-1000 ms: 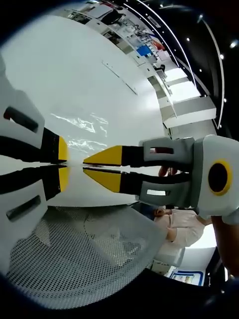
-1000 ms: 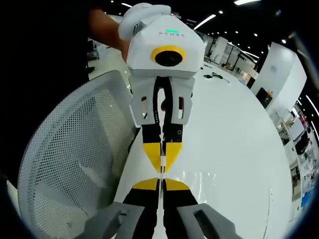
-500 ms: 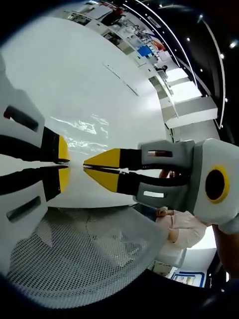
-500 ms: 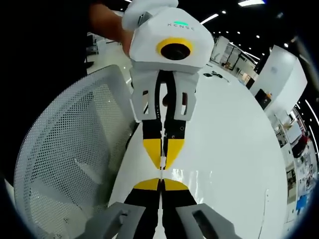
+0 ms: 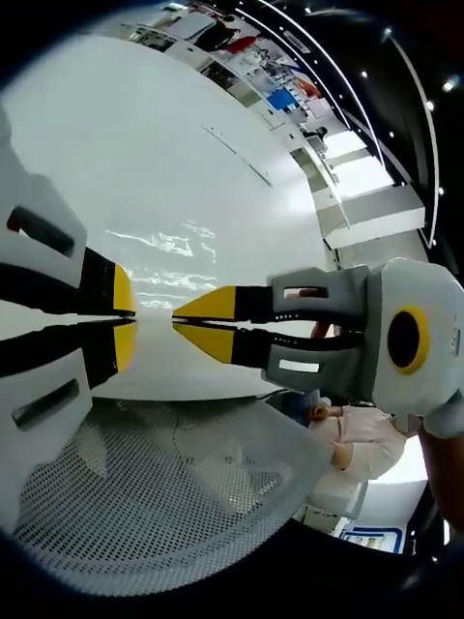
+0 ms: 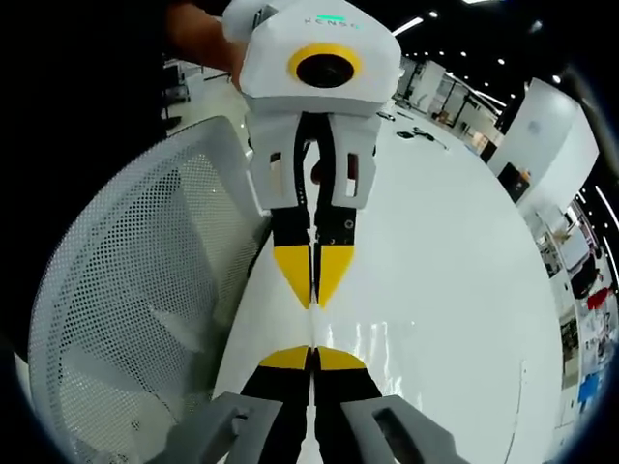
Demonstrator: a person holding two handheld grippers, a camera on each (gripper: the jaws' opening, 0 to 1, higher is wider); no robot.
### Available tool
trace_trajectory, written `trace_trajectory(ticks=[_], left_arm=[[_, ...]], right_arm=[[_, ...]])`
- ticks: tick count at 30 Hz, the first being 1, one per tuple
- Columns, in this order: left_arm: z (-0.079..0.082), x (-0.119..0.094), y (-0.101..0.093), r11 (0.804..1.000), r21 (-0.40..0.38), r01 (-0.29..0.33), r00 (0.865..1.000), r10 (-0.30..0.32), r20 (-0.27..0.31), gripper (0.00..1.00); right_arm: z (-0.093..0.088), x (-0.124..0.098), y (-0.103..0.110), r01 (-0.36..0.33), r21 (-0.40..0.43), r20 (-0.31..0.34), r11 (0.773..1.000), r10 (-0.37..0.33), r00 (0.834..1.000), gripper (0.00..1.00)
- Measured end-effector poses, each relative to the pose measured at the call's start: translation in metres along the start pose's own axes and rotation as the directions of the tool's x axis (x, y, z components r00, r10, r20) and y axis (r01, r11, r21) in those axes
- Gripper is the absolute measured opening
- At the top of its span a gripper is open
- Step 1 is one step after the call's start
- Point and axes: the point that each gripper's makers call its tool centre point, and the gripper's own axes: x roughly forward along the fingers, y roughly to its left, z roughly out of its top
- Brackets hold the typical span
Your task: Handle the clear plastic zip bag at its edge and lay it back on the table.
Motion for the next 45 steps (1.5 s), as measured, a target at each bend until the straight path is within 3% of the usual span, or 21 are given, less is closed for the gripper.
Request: trace_trajectory(ticks=[5,7,21,27,29,33,36,44,45], left_arm=[[0.000,0.000,0.000,1.000,0.026,-0.003,1.000,0.003,-0.001,0.00],[-0.001,0.001,0.000,1.000,0.027,-0.004,1.000,0.004,0.001,0.00],[-0.001,0.003,-0.001,1.000,0.026,0.008,1.000,-0.008,0.002,0.00],[-0.001,0.004,-0.003,1.000,0.023,0.011,1.000,-0.011,0.001,0.00],[-0.002,0.004,-0.004,1.000,0.023,0.014,1.000,-0.014,-0.007,0.00],[-0.002,0.006,-0.005,0.998,0.062,0.006,1.000,-0.004,-0.029,0.04],[-0.004,0.006,-0.005,0.996,0.087,0.006,0.999,-0.003,-0.032,0.00],[-0.006,0.007,-0.005,1.000,0.001,0.012,1.000,-0.012,-0.018,0.00],[-0.006,0.007,-0.006,0.998,-0.053,0.022,1.000,-0.023,-0.018,0.00]], right_arm=[[0.000,0.001,0.001,-0.005,-0.024,-0.001,1.000,0.005,1.000,0.00],[0.007,0.000,0.005,-0.028,0.011,0.040,1.000,0.027,0.999,0.00],[0.021,0.008,0.003,-0.026,0.020,0.071,0.999,0.025,0.997,0.03],[0.021,0.011,0.002,-0.023,0.009,0.061,1.000,0.022,0.998,0.00],[0.021,0.012,0.003,-0.034,0.054,0.055,0.998,0.031,0.998,0.00],[0.019,0.015,0.000,-0.022,0.057,0.038,0.998,0.020,0.999,0.00],[0.019,0.016,0.004,-0.043,0.065,0.030,0.997,0.041,0.999,0.00],[0.018,0.016,0.005,-0.044,0.066,0.014,0.997,0.044,0.999,0.00],[0.017,0.016,0.005,-0.047,0.063,0.011,0.997,0.047,0.999,0.00]])
